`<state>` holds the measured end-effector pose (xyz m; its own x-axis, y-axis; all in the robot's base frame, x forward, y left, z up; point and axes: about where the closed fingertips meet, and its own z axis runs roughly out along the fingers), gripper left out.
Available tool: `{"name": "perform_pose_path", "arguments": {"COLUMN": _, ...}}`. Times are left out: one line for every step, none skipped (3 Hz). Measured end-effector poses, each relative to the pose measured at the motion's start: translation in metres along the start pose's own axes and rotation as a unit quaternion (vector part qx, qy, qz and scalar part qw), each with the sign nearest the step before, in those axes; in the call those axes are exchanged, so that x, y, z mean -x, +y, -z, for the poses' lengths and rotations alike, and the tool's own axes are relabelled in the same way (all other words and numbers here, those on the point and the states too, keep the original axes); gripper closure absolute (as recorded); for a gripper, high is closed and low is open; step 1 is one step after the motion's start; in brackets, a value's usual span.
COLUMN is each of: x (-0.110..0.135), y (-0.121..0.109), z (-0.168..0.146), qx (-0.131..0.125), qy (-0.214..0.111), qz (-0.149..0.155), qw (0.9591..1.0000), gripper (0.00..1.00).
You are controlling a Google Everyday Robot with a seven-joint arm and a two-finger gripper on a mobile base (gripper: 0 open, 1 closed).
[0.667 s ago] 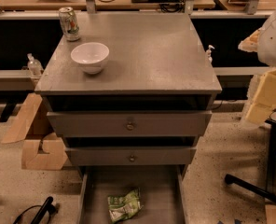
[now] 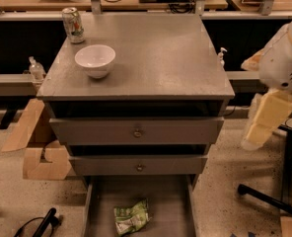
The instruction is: Pick green jalapeno chip bag from bottom drawer and place on counter
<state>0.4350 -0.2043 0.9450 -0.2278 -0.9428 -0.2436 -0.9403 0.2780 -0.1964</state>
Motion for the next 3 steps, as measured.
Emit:
{"name": "perform_pose_path", "arguments": {"x": 0.001, "y": 0.030, "z": -0.047, "qx": 0.031, "qy": -0.047, "qz": -0.013, "qw": 0.9983, "gripper": 0.00}}
{"name": "perform_pose_path", "arguments": {"x": -0.015, "y": 0.063, "z": -0.106, "qx": 0.048, "qy": -0.095, "qz": -0.047, "qw": 0.9932, "gripper": 0.00}}
{"name": "perform_pose_path", "arguments": {"x": -0.022, "y": 0.077, "z": -0.159, "qx": 0.044, "qy": -0.131, "qz": -0.067, "qw": 0.9881, "gripper": 0.00}}
